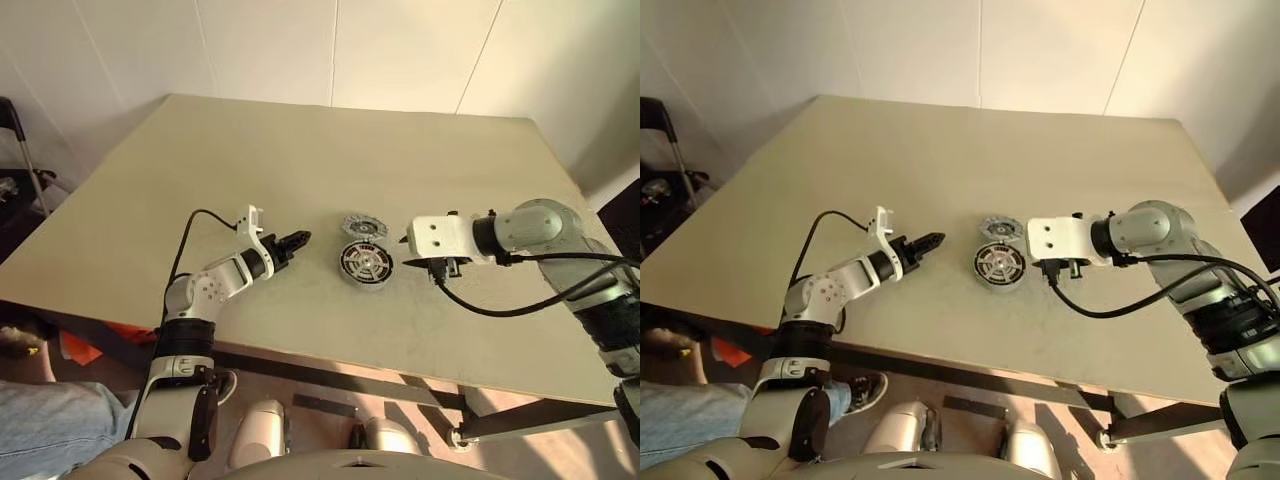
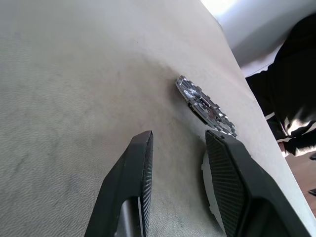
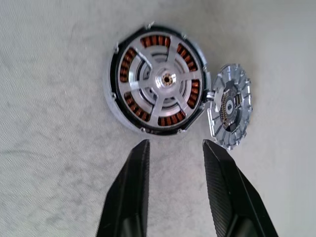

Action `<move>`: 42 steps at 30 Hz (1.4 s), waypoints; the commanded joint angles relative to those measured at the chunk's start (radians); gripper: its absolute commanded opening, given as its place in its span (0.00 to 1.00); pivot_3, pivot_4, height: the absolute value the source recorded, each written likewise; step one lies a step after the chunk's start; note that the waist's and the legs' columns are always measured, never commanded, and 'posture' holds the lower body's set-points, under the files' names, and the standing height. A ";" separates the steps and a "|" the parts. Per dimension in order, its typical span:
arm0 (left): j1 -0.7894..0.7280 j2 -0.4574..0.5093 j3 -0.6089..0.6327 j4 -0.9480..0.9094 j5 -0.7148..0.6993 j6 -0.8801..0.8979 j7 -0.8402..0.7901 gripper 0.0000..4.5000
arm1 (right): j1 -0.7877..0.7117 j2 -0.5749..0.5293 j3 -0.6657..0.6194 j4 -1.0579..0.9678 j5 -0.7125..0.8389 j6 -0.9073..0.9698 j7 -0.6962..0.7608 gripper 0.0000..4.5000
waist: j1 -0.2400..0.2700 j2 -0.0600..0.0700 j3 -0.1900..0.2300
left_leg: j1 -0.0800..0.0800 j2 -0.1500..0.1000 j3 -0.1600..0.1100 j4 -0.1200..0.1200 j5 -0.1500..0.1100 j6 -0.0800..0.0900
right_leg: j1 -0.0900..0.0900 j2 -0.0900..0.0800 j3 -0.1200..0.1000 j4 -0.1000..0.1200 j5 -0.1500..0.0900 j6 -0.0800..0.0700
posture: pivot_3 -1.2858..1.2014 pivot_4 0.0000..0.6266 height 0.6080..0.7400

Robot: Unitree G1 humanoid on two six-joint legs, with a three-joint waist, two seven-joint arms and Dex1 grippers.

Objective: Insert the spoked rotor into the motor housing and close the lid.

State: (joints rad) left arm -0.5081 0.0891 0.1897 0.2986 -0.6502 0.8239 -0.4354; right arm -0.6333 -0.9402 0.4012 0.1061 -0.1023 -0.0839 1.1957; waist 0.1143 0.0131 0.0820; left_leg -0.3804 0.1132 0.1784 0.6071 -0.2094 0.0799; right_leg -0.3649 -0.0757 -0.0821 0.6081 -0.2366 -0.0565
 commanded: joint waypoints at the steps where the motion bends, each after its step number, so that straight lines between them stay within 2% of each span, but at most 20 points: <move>1: 0.025 -0.015 -0.008 -0.065 0.004 -0.020 0.006 0.39 | -0.111 0.046 0.068 0.158 -0.130 -0.219 0.012 0.52 | -0.011 0.000 0.000 | -0.001 0.000 0.000 0.001 0.000 0.000 | -0.001 0.000 0.000 0.001 0.000 0.000 | 0.52 0.00 1.00; 7: 0.082 -0.033 0.004 -0.127 0.003 -0.024 0.039 0.39 | -0.191 0.120 0.122 0.321 -0.213 -0.413 0.026 0.52 | -0.019 0.000 0.000 | -0.007 0.000 0.000 0.006 -0.001 0.008 | -0.003 0.000 -0.001 0.001 0.000 -0.001 | 0.52 0.00 1.00; 16: 0.116 -0.039 0.007 -0.162 0.002 -0.027 0.064 0.39 | -0.208 0.159 0.136 0.415 -0.266 -0.526 0.032 0.52 | -0.021 0.000 0.000 | -0.006 0.000 0.000 0.010 -0.002 0.010 | -0.001 0.000 -0.001 0.003 0.000 -0.001 | 0.52 0.00 1.00; 24: 0.121 -0.042 0.001 -0.163 0.004 -0.029 0.070 0.39 | -0.204 0.182 0.138 0.436 -0.313 -0.557 -0.005 0.52 | -0.022 0.000 0.000 | -0.002 0.001 0.000 0.010 -0.002 0.008 | 0.001 0.000 0.000 0.005 0.000 -0.001 | 0.52 0.00 1.00; 35: 0.116 -0.039 -0.007 -0.154 0.011 -0.029 0.064 0.39 | -0.182 0.203 0.133 0.399 -0.295 -0.537 0.024 0.52 | -0.022 0.000 0.000 | -0.002 0.001 0.000 0.010 -0.002 0.008 | 0.000 0.000 0.000 0.006 0.000 -0.001 | 0.52 0.00 1.00; 39: 0.113 -0.038 -0.009 -0.149 0.017 -0.033 0.062 0.39 | -0.186 0.200 0.131 0.403 -0.285 -0.540 0.041 0.32 | -0.022 0.000 0.000 | -0.002 0.001 0.000 0.010 -0.002 0.008 | 0.000 0.000 0.000 0.006 0.000 -0.001 | 0.52 0.00 1.00; 42: 0.113 -0.038 -0.012 -0.147 0.021 -0.037 0.060 0.39 | -0.189 0.203 0.123 0.405 -0.286 -0.538 0.040 0.10 | -0.023 -0.002 -0.001 | -0.002 0.001 0.000 0.010 -0.002 0.008 | 0.001 0.000 0.000 0.006 0.000 -0.001 | 0.52 0.00 1.00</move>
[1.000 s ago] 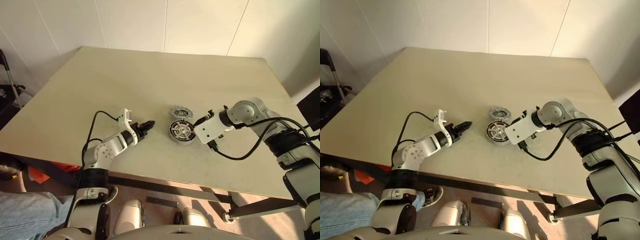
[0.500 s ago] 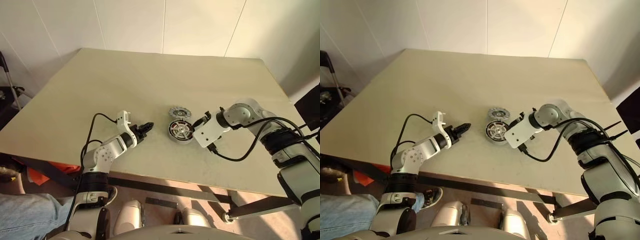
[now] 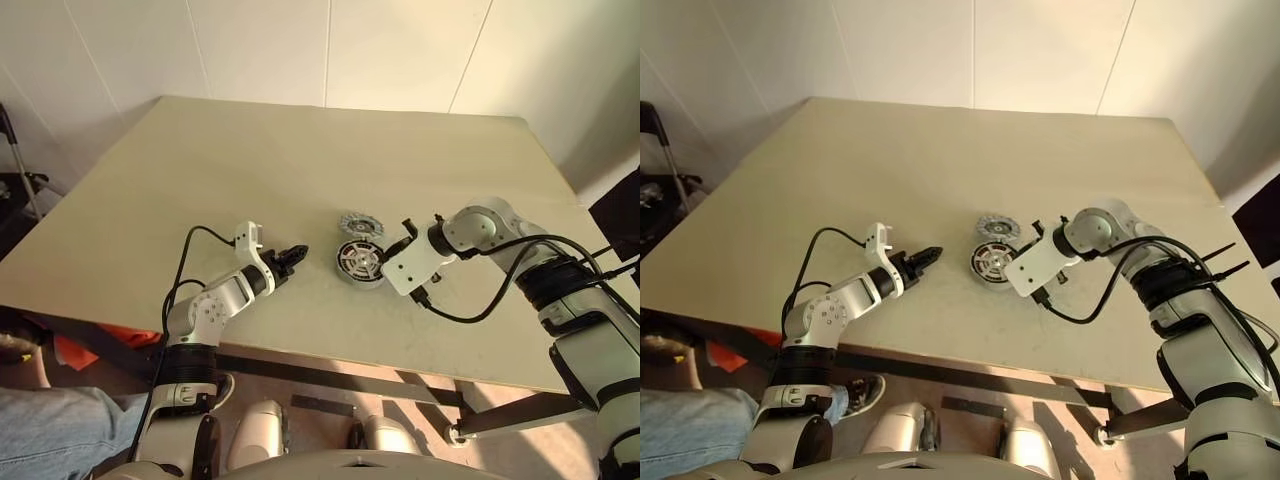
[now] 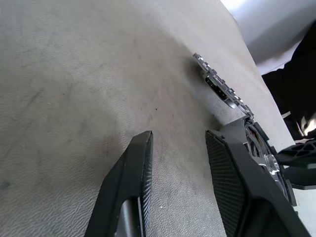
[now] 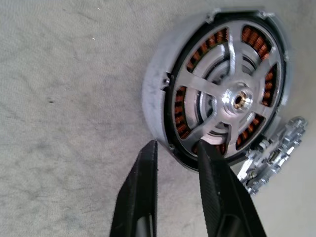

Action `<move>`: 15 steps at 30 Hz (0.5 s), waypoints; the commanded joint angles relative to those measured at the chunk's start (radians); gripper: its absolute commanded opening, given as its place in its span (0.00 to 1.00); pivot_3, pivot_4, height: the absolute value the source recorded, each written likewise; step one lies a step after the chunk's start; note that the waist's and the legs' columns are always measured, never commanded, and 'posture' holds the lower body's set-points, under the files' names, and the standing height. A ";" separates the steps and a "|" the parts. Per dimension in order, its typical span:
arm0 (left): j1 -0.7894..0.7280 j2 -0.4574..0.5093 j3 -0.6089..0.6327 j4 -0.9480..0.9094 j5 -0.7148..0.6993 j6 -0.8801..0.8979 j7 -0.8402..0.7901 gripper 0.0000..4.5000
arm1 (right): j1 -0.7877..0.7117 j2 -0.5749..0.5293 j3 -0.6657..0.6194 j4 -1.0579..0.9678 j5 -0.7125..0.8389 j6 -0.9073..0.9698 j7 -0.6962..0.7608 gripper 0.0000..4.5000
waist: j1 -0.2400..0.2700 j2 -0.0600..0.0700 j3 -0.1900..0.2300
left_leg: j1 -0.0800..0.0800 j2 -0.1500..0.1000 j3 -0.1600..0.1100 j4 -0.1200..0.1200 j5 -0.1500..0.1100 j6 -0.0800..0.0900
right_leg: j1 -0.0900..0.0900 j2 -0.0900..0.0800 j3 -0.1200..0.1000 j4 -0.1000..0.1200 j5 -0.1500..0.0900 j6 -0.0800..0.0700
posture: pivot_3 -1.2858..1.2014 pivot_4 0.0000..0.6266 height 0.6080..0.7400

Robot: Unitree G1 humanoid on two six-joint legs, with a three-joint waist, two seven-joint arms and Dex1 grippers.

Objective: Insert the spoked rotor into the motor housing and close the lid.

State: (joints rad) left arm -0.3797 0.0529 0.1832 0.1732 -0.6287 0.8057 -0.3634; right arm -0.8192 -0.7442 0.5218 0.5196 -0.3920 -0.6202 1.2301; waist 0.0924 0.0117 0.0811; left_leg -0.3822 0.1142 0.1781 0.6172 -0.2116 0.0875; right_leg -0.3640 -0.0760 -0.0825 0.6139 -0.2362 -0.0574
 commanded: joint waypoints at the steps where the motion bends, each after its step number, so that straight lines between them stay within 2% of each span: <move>1: -0.015 -0.002 -0.007 -0.021 0.000 -0.021 -0.012 0.39 | -0.005 0.010 0.000 -0.007 0.001 -0.002 0.001 0.04 | -0.003 0.000 0.000 | 0.001 0.000 0.000 0.000 0.000 0.000 | 0.001 0.000 0.000 0.000 0.000 0.000 | 0.52 0.00 1.00; 3: -0.014 -0.002 -0.009 -0.020 0.002 -0.023 -0.014 0.39 | -0.006 0.014 -0.004 -0.010 0.000 0.002 -0.002 0.00 | -0.002 0.000 0.000 | 0.001 0.000 0.000 0.000 0.000 -0.001 | 0.001 0.000 0.000 0.000 0.000 -0.001 | 0.52 0.00 1.00; 10: -0.007 -0.008 -0.019 -0.018 0.010 -0.034 -0.014 0.39 | 0.002 0.006 -0.058 -0.055 0.060 0.088 0.009 0.00 | -0.003 0.000 0.000 | 0.001 0.000 0.000 0.001 0.000 -0.002 | 0.000 0.000 0.000 0.001 0.000 -0.001 | 0.52 0.00 1.00; 15: 0.007 -0.016 -0.021 -0.019 0.016 -0.043 -0.012 0.39 | 0.061 -0.016 -0.152 -0.278 0.250 0.476 0.149 0.00 | 0.001 0.000 0.000 | -0.002 0.000 0.000 0.001 0.001 0.001 | -0.002 0.000 0.000 0.001 0.001 -0.001 | 0.52 0.00 1.00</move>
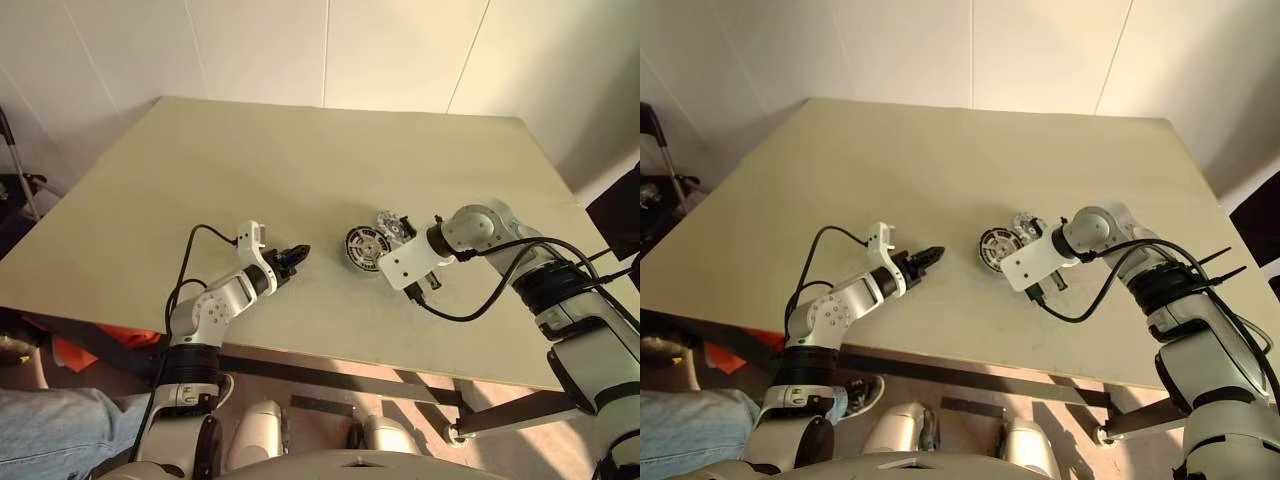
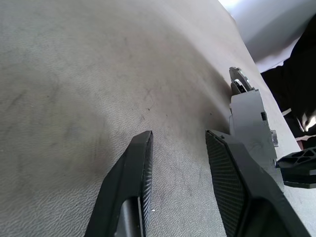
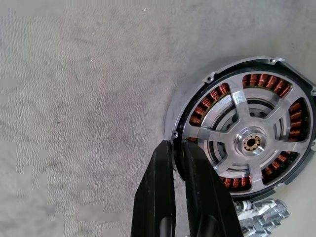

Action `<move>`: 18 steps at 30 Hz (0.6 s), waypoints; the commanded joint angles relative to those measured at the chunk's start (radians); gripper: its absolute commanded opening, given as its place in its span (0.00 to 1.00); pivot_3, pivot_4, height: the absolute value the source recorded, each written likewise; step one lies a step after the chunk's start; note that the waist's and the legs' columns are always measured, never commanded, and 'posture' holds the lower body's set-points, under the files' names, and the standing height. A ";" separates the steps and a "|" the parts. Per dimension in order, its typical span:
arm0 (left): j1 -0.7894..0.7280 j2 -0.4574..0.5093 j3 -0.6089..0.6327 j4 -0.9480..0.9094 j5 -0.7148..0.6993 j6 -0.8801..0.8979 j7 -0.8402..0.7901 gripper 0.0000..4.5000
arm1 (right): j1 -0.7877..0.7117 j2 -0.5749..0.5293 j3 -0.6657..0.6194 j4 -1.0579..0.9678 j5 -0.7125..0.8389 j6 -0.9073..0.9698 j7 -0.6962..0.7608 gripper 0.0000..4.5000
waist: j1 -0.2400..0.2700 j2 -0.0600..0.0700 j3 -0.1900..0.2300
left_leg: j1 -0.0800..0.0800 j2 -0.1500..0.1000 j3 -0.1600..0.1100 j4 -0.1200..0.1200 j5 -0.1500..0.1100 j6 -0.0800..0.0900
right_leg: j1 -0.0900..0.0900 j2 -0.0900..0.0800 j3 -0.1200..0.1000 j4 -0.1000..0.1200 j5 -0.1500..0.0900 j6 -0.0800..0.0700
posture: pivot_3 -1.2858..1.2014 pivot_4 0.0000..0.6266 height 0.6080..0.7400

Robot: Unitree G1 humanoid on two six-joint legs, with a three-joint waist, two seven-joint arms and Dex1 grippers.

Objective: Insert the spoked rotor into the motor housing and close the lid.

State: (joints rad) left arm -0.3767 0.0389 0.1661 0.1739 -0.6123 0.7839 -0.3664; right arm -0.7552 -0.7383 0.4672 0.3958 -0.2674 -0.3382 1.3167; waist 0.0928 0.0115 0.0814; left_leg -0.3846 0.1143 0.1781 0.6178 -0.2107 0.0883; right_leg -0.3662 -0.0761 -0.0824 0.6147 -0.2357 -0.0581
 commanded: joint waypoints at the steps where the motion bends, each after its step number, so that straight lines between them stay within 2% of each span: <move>1: 0.007 -0.004 -0.005 -0.020 0.002 -0.023 -0.010 0.39 | 0.007 -0.024 -0.116 -0.217 0.163 0.309 0.086 0.00 | 0.002 0.000 0.000 | -0.001 0.000 0.000 0.000 0.000 0.000 | -0.001 0.000 0.000 0.000 0.000 0.000 | 0.52 0.00 1.00; 5: 0.017 -0.010 -0.010 -0.023 0.004 -0.027 -0.007 0.39 | 0.024 -0.023 -0.155 -0.396 0.250 0.641 0.116 0.00 | 0.003 0.000 0.000 | -0.001 0.000 0.000 0.000 0.000 0.000 | -0.002 0.000 0.000 0.000 0.000 0.000 | 0.52 0.00 1.00; 9: 0.020 -0.007 -0.012 -0.024 0.006 -0.029 -0.007 0.39 | 0.033 -0.004 -0.151 -0.506 0.300 0.854 0.093 0.00 | 0.004 0.000 0.000 | 0.001 0.000 0.000 0.000 -0.001 -0.003 | 0.000 0.000 0.000 0.000 0.000 0.000 | 0.52 0.00 1.00; 18: 0.028 0.008 -0.006 -0.047 0.004 -0.024 0.001 0.39 | 0.022 0.129 -0.067 -0.465 0.256 1.056 -0.094 0.00 | 0.004 0.000 0.000 | 0.002 0.000 0.000 -0.001 0.000 -0.006 | 0.000 0.000 0.000 0.001 0.000 0.000 | 0.52 0.00 1.00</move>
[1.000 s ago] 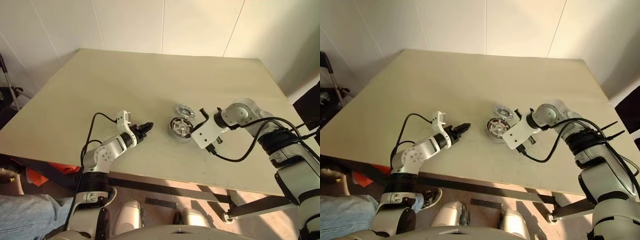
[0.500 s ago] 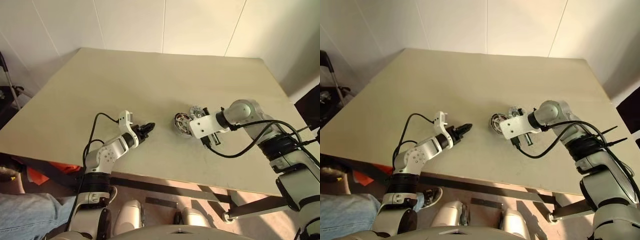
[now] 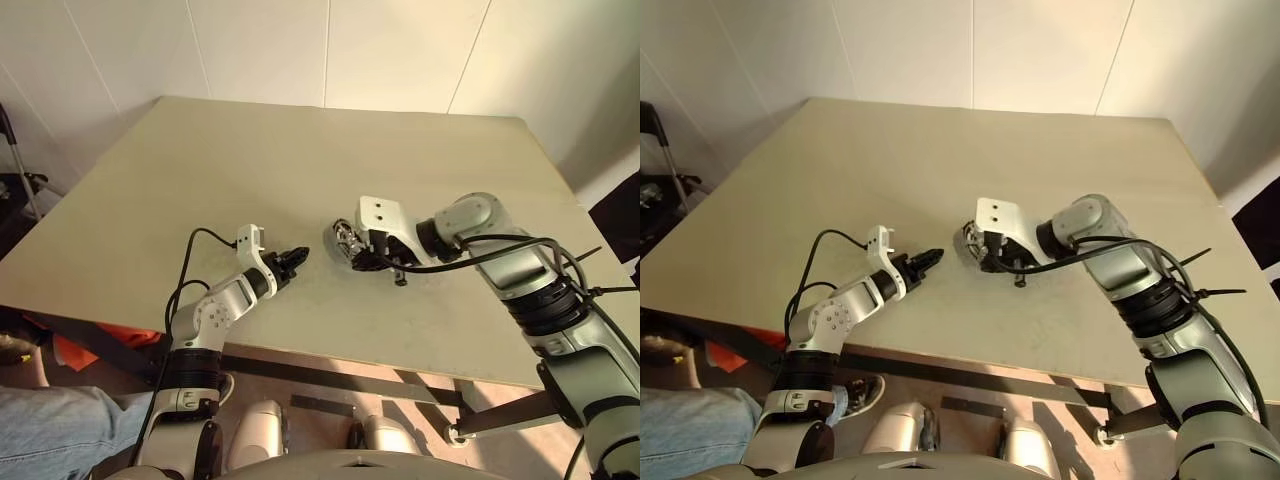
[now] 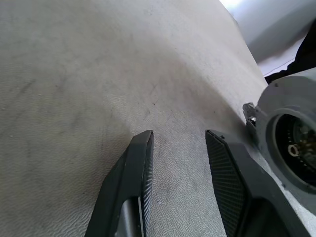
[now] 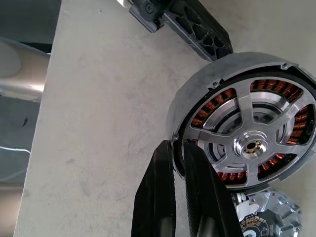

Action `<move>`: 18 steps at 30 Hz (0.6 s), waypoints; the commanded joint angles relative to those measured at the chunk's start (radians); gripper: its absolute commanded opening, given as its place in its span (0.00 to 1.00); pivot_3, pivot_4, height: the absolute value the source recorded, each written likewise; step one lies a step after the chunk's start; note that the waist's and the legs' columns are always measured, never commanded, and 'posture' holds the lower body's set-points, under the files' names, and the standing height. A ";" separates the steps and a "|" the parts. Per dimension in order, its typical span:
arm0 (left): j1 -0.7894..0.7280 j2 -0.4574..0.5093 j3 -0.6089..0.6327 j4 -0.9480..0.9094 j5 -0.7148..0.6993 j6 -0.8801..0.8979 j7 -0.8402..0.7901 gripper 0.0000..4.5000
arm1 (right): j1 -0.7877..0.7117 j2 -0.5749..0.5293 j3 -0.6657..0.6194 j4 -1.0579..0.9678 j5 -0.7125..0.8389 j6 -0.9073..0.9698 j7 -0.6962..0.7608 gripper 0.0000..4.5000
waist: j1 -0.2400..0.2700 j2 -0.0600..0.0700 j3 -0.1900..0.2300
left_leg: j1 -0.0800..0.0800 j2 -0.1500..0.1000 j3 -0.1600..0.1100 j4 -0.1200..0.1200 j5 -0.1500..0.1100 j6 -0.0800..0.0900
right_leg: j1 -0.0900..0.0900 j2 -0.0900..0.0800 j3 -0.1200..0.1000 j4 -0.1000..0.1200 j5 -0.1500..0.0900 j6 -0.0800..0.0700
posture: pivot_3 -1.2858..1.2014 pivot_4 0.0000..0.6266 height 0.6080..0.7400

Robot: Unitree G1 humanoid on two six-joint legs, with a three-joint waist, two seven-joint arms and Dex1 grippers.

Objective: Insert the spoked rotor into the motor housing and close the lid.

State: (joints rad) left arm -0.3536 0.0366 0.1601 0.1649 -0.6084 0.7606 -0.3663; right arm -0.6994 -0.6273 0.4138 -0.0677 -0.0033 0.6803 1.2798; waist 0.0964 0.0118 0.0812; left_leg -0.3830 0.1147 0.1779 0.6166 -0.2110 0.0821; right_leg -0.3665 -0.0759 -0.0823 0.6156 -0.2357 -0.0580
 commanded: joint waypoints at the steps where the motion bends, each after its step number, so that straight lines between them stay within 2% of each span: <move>1: 0.009 0.012 0.001 -0.044 -0.001 0.001 0.003 0.39 | -0.037 0.023 -0.008 0.002 -0.010 0.043 -0.067 0.00 | 0.000 0.000 0.000 | 0.000 0.000 0.000 0.000 0.000 0.000 | 0.000 0.000 0.000 0.000 0.000 0.000 | 0.52 0.00 1.00; 6: 0.019 0.014 0.003 -0.056 -0.003 0.002 0.008 0.39 | -0.046 0.045 0.013 0.007 0.005 0.101 -0.100 0.00 | 0.000 0.000 0.000 | 0.000 0.000 0.000 0.000 0.000 -0.001 | 0.000 0.000 0.000 0.000 0.000 0.000 | 0.52 0.00 1.00; 10: 0.017 0.013 0.001 -0.056 -0.002 0.000 0.009 0.39 | -0.070 0.097 0.011 0.069 -0.009 0.151 -0.183 0.00 | -0.001 0.000 0.000 | 0.002 0.000 0.000 0.000 0.001 -0.002 | 0.001 0.000 0.000 0.001 0.000 0.000 | 0.52 0.00 1.00; 18: 0.010 0.012 -0.004 -0.049 -0.001 -0.003 0.006 0.39 | -0.097 0.114 -0.024 0.055 0.036 0.217 -0.235 0.60 | 0.001 0.000 0.000 | 0.002 0.000 0.000 -0.001 0.001 -0.003 | 0.002 0.000 0.000 0.001 0.000 0.000 | 0.52 0.00 1.00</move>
State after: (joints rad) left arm -0.3359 0.0481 0.1612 0.1411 -0.6073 0.7615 -0.3573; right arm -0.7519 -0.5166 0.4392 0.0231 0.0090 0.8780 1.0600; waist 0.0970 0.0117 0.0813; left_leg -0.3806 0.1147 0.1777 0.6155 -0.2094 0.0787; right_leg -0.3648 -0.0759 -0.0822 0.6164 -0.2358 -0.0579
